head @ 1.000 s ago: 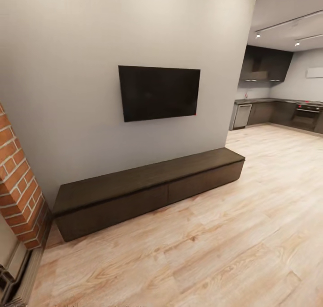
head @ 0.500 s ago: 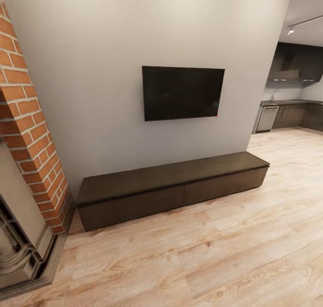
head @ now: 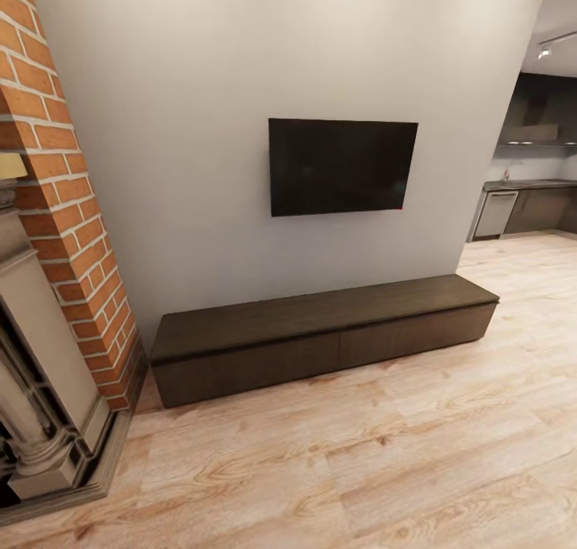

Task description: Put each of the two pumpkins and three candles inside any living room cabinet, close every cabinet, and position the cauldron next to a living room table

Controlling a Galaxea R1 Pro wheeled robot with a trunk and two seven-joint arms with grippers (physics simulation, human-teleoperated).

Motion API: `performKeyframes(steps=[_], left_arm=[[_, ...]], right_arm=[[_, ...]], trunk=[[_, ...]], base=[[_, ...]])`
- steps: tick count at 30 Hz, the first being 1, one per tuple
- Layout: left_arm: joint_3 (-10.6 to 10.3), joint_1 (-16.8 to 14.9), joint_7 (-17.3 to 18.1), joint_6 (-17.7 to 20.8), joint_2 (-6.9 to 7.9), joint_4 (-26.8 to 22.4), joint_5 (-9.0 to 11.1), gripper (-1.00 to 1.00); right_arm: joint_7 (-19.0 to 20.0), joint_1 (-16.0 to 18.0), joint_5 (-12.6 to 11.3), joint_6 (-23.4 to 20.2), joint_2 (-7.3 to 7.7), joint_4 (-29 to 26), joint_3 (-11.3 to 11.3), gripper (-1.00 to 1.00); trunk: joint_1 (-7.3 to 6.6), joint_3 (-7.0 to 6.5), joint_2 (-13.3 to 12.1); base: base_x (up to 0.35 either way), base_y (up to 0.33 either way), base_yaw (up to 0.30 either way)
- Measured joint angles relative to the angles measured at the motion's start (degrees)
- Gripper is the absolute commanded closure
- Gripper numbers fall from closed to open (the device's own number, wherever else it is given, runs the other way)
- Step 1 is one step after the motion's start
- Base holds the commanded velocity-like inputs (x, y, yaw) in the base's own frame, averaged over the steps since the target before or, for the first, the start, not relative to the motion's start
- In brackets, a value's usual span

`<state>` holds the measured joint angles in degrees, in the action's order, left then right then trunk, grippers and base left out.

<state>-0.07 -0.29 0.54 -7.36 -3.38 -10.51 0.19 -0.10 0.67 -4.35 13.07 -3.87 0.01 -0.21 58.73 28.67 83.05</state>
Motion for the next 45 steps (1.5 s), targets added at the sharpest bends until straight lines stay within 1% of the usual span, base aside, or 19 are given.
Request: performKeyframes(steps=[4,11,14,16,20,25,37,41,45], left_arm=[[0.07,-0.02,0.08,-0.26,-0.12,1.62,-0.02,-1.0],[0.21,-0.03,0.1,-0.44,0.25,1.92,-0.03,-1.0],[0.16,-0.03,0.1,-1.63,0.35,1.94,-0.03,-1.0],[0.15,-0.03,0.1,-3.45,0.38,2.0,0.02,-1.0],[0.2,-0.03,0.1,-4.36,0.39,2.04,0.03,-1.0],[0.27,-0.03,0.1,-4.57,0.39,2.04,0.04,-1.0],[0.36,-0.03,0.02,-4.65,0.39,2.06,0.3,-1.0],[0.42,-0.03,0.02,-4.66,0.43,1.98,0.29,-1.0],[1.42,-0.03,0.02,-4.68,0.49,1.95,0.29,-1.0]], right_arm=[[0.41,0.0,-0.02,-0.21,-0.04,-0.01,-0.01,-1.0],[0.58,0.0,0.03,-0.14,-0.07,-0.16,0.08,-1.0],[0.66,0.01,0.16,0.09,-0.06,-0.3,0.16,-1.0],[0.61,0.01,0.38,0.06,-0.04,-0.39,0.33,-1.0],[0.17,0.02,0.5,0.09,-0.02,-0.44,0.39,-1.0],[0.04,0.02,0.57,0.14,-0.06,-0.5,0.41,-1.0],[0.02,0.02,0.61,0.78,0.0,-0.56,0.51,-1.0],[0.02,0.02,0.61,1.72,0.01,-0.56,0.48,-1.0],[0.13,0.0,0.52,3.08,0.04,-0.58,0.43,-1.0]], trunk=[[0.0,0.0,0.0],[0.0,0.0,0.0],[0.0,0.0,0.0],[0.0,0.0,0.0],[0.0,0.0,0.0],[0.0,0.0,0.0],[0.0,0.0,0.0],[-0.01,0.0,0.0],[-0.02,0.0,0.0]], base=[[0.0,0.0,0.0],[0.0,0.0,0.0],[0.0,0.0,0.094],[0.0,0.0,0.222],[0.0,0.0,0.264],[0.0,-0.07,0.281],[0.0,-0.234,0.285],[0.037,-0.033,0.278],[0.194,0.135,0.105]])
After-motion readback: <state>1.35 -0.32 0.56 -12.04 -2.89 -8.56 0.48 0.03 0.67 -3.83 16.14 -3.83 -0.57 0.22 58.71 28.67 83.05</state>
